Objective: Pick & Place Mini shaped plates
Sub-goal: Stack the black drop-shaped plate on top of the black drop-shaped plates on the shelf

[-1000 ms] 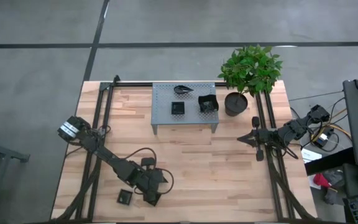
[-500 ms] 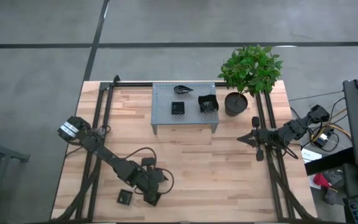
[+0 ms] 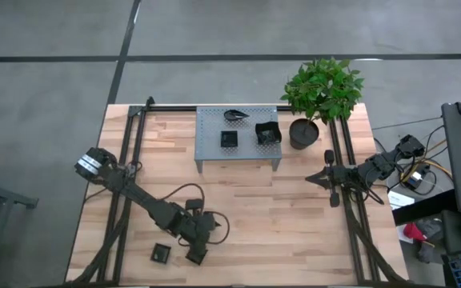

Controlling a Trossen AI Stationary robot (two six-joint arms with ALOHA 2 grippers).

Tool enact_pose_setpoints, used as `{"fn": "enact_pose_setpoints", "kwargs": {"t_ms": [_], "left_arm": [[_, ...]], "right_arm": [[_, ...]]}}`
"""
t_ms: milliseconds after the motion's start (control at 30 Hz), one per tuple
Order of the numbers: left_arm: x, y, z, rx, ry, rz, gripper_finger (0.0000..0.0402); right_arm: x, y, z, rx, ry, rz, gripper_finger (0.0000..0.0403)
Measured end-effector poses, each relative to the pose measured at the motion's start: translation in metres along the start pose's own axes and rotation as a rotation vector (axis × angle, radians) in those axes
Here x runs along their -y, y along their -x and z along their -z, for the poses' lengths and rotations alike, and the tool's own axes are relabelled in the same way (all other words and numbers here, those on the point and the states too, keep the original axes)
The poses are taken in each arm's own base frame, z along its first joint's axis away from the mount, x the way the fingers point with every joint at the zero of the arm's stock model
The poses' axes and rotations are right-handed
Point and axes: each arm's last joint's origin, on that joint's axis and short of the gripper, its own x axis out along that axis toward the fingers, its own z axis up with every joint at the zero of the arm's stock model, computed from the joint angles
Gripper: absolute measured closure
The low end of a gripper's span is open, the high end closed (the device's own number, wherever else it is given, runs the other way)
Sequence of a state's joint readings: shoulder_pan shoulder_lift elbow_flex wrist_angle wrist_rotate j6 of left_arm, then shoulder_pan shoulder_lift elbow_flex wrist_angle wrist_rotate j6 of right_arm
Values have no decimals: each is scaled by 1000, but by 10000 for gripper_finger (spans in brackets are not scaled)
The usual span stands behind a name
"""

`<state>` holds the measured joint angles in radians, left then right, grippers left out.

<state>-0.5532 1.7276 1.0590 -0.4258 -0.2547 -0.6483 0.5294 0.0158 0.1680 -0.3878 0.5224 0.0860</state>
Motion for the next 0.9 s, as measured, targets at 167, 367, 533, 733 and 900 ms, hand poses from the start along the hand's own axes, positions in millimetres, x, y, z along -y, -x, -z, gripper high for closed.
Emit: {"fn": "enact_pose_setpoints", "kwargs": {"t_ms": [167,367,533,733,900], "left_arm": [[-9,14,-18,23,-33,-60,401],[-25,41,-48,92,-109,-177,401],[-34,71,-81,273,-154,-363,401],[-51,96,-117,387,-235,-607,401],[-77,104,-137,364,-303,-708,401]], "right_arm": [[0,0,0,0,0,0,394],[0,0,0,0,0,0,394],[0,0,0,0,0,0,394],[0,0,0,0,0,0,394],[0,0,0,0,0,0,394]]}}
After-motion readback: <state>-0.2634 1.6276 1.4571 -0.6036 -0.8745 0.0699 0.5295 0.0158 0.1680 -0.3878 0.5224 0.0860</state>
